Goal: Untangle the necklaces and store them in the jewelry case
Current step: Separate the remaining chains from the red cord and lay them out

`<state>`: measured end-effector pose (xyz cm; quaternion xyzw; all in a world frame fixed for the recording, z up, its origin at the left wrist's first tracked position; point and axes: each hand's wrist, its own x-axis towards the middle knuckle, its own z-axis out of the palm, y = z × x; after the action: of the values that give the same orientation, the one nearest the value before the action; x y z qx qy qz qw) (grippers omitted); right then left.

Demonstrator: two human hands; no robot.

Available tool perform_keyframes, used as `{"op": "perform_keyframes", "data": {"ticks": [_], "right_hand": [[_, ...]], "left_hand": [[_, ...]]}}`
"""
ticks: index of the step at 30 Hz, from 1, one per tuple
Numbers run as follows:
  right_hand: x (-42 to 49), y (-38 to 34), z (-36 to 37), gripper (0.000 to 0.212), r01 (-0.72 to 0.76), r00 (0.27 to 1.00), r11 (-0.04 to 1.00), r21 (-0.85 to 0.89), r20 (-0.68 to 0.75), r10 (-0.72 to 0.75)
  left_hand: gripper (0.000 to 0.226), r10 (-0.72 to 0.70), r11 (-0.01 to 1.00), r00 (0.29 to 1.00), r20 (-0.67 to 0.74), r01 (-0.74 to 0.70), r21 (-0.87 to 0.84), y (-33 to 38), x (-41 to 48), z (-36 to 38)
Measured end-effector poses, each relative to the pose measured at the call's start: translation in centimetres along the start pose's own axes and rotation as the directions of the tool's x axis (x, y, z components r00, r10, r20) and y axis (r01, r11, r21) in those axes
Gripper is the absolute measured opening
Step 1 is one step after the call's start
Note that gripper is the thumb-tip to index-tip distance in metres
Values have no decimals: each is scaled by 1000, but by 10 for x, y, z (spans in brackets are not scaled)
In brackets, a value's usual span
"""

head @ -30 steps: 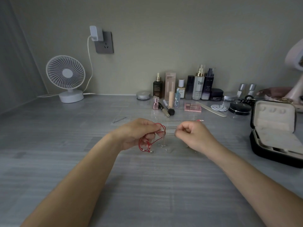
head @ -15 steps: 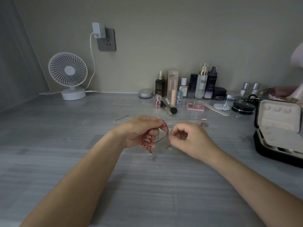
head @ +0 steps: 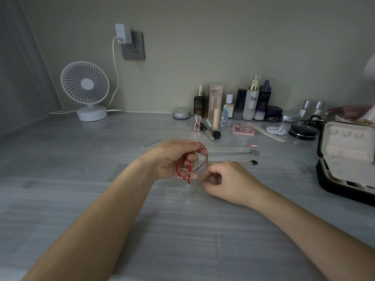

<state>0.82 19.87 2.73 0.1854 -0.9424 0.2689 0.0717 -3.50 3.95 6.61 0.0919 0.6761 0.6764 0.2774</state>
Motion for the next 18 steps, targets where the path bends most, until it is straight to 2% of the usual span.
{"op": "perform_keyframes", "data": {"ticks": [5,14,16,18], "right_hand": [[2,7,-5,8,-109,990,994,-25,-92,107],[4,6,-1,24,-115,991,993,-34,-77,112],[4,5,-3,19,-132,984,991,-33,-125,127],[3,5,-5,24,-153,976,988,-27,-159,146]], "left_hand": [[27,-6,1000,1000,3,6,8,1,-1,1],[26,8,1000,1000,15,-8,8,1,-2,2],[26,11,1000,1000,18,-11,8,2,-2,2],[26,12,1000,1000,17,-12,7,2,-2,2]]}}
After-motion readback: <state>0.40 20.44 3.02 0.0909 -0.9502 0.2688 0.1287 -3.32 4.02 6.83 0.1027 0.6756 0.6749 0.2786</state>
